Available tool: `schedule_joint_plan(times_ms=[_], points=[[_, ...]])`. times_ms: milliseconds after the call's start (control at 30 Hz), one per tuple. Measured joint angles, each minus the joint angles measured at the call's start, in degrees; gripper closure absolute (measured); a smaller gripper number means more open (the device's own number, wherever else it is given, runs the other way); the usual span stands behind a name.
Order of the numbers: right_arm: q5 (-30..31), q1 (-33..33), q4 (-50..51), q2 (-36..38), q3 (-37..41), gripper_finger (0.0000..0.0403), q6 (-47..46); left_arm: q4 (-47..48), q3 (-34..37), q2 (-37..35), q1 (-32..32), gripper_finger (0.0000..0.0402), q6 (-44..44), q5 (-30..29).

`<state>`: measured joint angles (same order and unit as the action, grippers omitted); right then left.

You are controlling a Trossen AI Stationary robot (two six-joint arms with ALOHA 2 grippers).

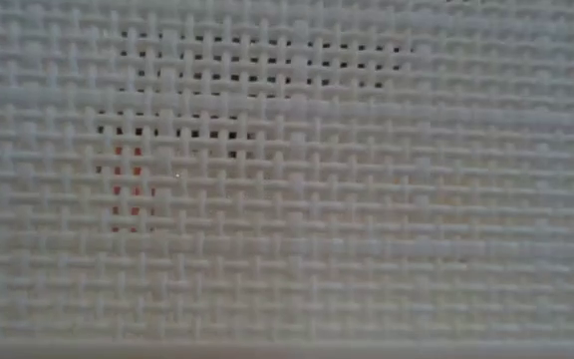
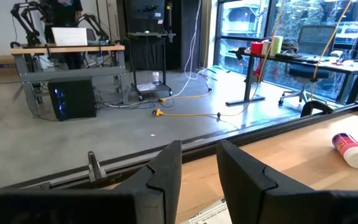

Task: Pick & place medical supplies in basket/bin
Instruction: Put the red pill bottle into the white bin

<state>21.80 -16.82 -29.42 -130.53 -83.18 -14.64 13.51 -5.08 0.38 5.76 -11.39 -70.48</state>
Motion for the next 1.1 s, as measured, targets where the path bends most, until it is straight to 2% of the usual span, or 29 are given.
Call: schedule_joint_plan(times_ms=[133, 467, 633, 867, 1100], points=[[-0.02, 0.65, -3.68, -1.18, 0.02, 0.0273, -3.11, -0.01, 0.00, -0.01, 0.00, 0.0304, 0.01, 0.00], [0.00, 0.82, -3.66, -1.23, 0.02, 0.0267, -2.82, -0.01, 0.00, -0.01, 0.01, 0.0304, 0.01, 0.00], [-3.43, 0.91, -3.47, -1.23, 0.02, 0.0232, -0.07, 0.00, 0.00, 0.00, 0.00, 0.0304, 0.08, 0.00], [-3.63, 0.92, -3.40, -1.23, 0.02, 0.0174, -0.74, 0.00, 0.00, -0.01, 0.02, 0.0304, 0.10, 0.00], [-3.63, 0.79, -3.05, -1.01, 0.02, 0.0151, 0.26, 0.01, 0.00, -0.01, 0.00, 0.0304, 0.01, 0.00]])
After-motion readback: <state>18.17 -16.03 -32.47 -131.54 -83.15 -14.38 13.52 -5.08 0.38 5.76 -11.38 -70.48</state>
